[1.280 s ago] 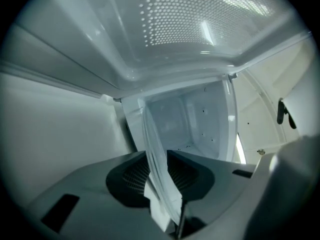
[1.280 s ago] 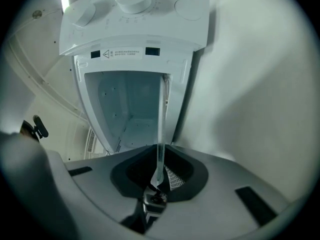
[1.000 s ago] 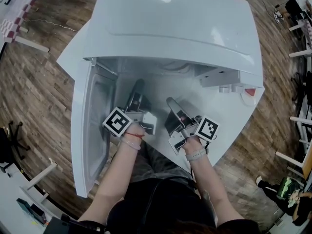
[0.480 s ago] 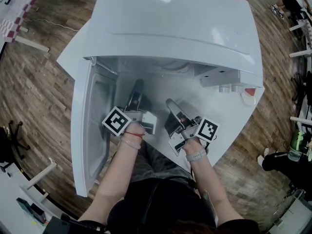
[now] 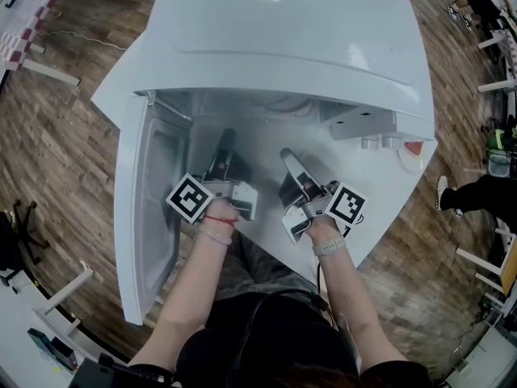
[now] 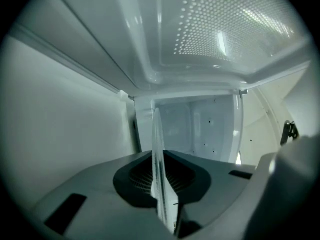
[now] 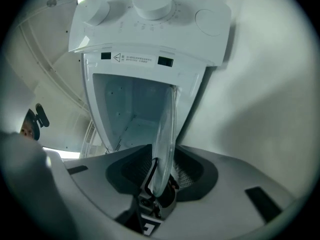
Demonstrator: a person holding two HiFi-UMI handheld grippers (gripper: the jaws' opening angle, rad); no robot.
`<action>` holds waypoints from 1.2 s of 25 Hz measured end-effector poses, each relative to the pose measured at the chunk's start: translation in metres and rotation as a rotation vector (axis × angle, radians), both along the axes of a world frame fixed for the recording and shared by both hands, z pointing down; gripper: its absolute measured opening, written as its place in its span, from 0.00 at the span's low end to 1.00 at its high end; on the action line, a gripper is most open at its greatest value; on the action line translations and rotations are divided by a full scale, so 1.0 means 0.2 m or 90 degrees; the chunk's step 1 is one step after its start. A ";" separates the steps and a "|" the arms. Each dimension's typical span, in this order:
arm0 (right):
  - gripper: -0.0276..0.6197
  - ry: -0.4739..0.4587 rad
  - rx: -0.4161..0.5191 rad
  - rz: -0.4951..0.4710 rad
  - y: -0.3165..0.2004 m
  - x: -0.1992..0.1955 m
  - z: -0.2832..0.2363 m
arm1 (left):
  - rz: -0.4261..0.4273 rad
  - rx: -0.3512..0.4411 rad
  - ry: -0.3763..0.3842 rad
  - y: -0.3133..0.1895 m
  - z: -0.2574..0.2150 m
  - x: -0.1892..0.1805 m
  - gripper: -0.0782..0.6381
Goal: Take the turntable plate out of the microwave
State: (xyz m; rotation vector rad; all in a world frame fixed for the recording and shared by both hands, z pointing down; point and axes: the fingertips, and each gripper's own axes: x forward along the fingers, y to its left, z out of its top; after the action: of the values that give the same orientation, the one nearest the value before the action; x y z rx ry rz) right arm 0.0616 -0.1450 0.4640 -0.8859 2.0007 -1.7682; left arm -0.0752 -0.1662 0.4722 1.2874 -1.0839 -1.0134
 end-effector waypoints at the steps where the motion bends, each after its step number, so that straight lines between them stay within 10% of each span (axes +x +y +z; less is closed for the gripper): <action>1: 0.24 0.003 -0.001 0.007 -0.03 0.02 0.00 | 0.001 0.000 -0.001 0.00 0.00 0.00 0.17; 30: 0.15 0.027 -0.017 0.091 -0.27 0.16 0.03 | -0.005 0.000 -0.001 0.01 0.01 0.00 0.17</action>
State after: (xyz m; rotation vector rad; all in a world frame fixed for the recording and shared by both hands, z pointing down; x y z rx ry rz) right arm 0.0938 -0.1988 0.4706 -1.0557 1.8921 -1.7144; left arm -0.0761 -0.1639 0.4735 1.2851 -1.0907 -1.0192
